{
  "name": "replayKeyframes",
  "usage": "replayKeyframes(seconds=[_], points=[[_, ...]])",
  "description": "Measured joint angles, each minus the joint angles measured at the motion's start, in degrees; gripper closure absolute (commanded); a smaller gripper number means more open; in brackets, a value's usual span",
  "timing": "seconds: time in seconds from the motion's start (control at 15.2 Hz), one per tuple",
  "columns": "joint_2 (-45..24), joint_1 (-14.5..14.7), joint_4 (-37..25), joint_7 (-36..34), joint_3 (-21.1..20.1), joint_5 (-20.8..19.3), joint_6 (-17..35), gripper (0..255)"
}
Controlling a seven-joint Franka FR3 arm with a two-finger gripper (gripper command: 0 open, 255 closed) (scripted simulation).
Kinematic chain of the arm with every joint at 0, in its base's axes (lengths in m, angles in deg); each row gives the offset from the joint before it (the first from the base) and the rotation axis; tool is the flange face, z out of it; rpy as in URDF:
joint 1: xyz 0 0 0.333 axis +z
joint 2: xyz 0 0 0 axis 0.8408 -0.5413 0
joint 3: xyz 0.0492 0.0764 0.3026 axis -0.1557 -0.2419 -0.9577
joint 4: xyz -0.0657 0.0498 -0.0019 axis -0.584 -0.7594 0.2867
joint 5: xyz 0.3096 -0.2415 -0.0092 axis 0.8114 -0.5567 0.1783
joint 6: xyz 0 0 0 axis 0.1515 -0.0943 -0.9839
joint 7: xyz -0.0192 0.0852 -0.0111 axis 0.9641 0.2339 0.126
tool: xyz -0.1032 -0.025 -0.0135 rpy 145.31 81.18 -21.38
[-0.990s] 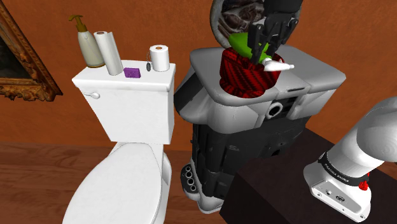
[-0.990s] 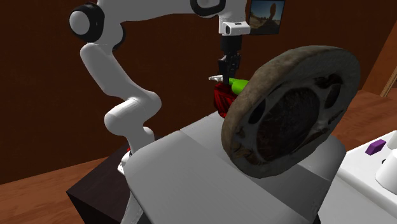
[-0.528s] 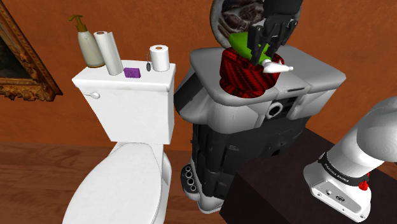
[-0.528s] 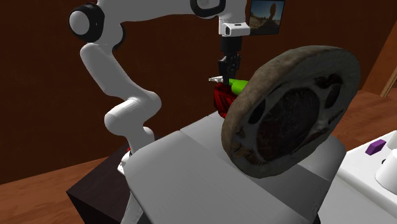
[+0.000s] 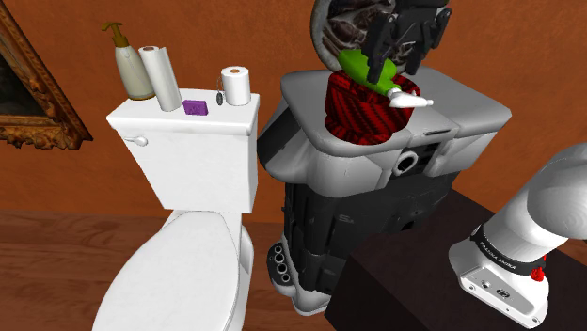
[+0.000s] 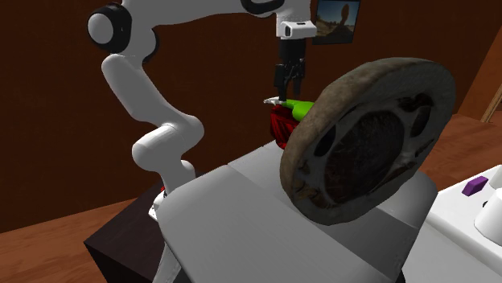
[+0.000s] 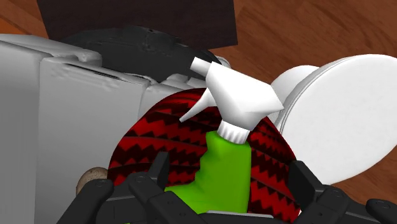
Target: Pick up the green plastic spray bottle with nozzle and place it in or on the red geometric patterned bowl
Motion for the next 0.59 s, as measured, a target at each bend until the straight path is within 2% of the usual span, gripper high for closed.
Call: replayKeyframes(seconds=[0.2,0.59], points=[[-1.48,-0.39,-5.23,-0.54,0.17,-0.55,-3.76,0],[-1.67,-0.47,-6.08,-0.51,0.33,-0.69,-4.48,0]])
